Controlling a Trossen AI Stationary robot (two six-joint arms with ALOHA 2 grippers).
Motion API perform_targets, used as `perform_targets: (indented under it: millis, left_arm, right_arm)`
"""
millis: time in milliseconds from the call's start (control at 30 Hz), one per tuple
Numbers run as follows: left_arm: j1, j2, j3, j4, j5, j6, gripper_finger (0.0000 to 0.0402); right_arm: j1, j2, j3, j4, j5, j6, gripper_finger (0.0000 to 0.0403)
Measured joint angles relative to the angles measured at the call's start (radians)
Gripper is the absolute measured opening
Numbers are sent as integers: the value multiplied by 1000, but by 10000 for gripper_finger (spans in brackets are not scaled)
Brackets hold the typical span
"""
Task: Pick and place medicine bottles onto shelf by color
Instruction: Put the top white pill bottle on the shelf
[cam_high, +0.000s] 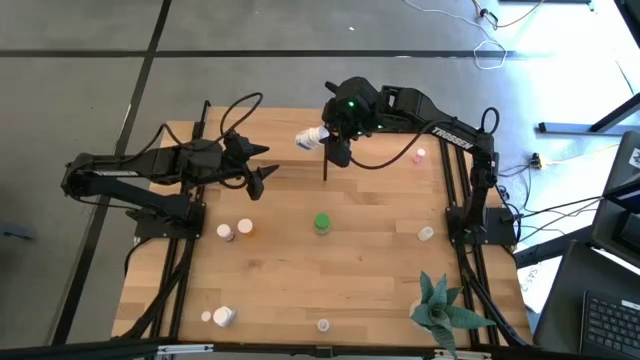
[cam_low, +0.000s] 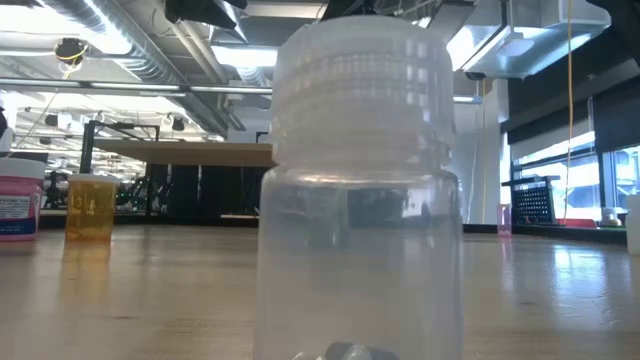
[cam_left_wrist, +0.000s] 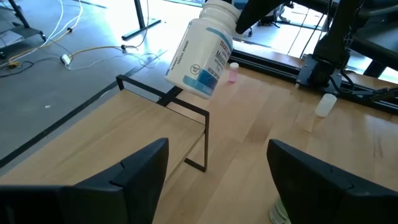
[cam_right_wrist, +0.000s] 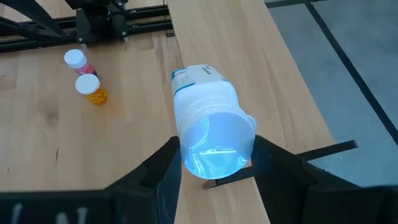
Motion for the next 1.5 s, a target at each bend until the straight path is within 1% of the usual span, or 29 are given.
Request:
perform_targets:
  millis: [167,833,967,1167,1500]
  left_arm:
    - [0,0,0,0,0,0,267]
    - [0,0,0,0,0,0,267]
    - [0,0,0,0,0,0,267]
    - [0,0,0,11,0,0,267]
    - [0,0,0,11,0,-1,267]
  right_arm:
    - [0,0,0,-1,2,47,174]
    - [2,0,0,-12,0,52,175]
    - [3,0,0,-11,-4,26,175]
    - [4,0,0,-11,-53,-28,175]
    - [16,0,0,-8,-52,-57,175]
